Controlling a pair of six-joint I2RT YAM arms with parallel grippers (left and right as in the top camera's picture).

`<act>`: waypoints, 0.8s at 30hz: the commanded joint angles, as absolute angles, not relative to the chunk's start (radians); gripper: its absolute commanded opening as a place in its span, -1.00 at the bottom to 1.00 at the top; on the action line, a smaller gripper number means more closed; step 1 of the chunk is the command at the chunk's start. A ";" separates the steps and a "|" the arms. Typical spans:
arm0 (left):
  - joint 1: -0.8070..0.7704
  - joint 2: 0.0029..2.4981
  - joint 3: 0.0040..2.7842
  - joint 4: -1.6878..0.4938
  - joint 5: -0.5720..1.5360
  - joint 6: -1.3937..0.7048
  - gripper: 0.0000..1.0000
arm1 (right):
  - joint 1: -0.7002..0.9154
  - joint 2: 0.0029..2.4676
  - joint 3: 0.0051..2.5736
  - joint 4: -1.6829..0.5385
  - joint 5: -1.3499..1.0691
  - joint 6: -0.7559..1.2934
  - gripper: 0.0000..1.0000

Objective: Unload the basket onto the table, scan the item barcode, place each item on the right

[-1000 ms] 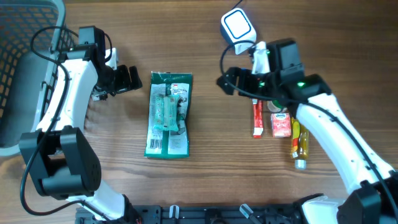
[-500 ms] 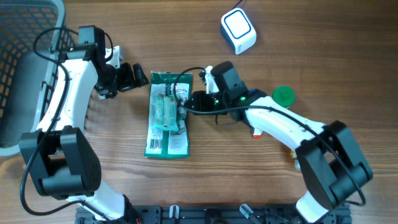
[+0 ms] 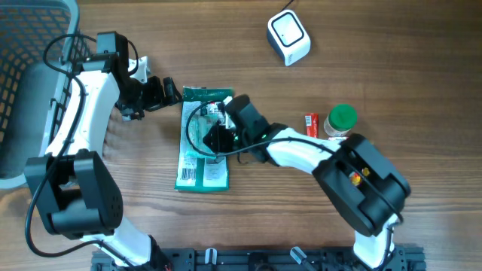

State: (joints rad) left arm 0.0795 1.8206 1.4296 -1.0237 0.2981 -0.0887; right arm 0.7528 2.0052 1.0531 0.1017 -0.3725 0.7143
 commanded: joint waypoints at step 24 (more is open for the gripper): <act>0.073 1.835 1.423 -1.131 0.680 0.135 1.00 | 0.685 1.756 1.036 -0.380 -0.202 -0.498 -0.65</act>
State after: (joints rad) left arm 0.0776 1.8214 1.4292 -1.1103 0.5865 0.0681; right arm 0.6899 1.7126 1.0363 -0.4206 -0.2470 -0.4183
